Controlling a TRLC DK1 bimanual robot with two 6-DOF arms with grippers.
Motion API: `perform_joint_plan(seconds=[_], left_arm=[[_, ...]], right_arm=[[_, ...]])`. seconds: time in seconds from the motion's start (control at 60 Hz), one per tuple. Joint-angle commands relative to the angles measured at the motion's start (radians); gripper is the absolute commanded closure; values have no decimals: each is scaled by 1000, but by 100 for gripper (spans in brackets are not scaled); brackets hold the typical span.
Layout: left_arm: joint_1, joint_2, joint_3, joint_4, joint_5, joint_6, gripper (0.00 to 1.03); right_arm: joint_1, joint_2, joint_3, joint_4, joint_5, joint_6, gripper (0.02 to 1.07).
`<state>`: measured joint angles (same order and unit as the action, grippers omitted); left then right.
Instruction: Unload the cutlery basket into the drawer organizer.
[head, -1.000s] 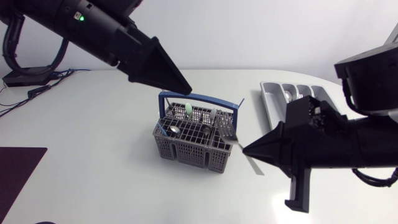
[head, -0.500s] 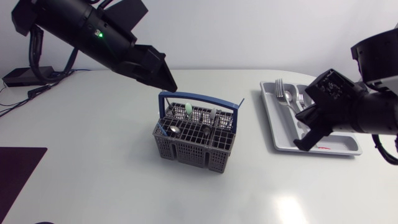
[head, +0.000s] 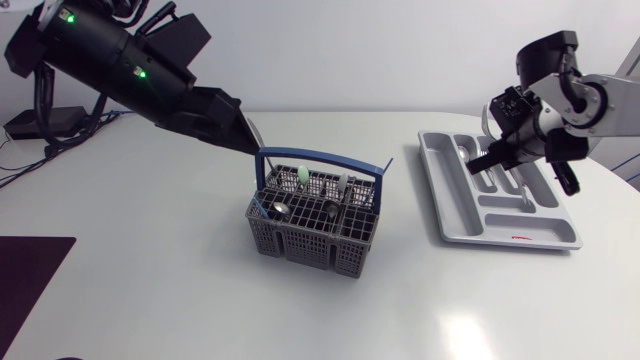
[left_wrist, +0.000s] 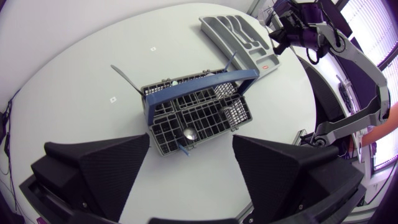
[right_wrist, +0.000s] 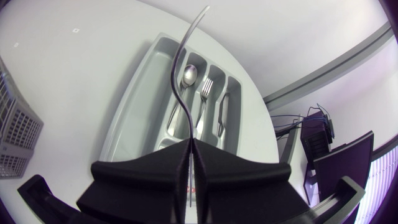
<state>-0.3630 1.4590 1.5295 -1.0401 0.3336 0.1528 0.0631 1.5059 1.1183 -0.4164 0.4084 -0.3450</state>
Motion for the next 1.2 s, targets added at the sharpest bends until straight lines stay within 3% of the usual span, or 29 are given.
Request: perform_joint_plan(seconds=[0.0,0.6,1.183], left_arm=[[21,-25,-46,17,-10,-13,5],[53,-120,-172,77,-28,28,5],[90,-141,-224,104,-28,57,5]], right_arm=[[-14,99,80,27,44,51,102],[-144,600,491,41,147,109,102],[-166,797,696,16,185,130,102]])
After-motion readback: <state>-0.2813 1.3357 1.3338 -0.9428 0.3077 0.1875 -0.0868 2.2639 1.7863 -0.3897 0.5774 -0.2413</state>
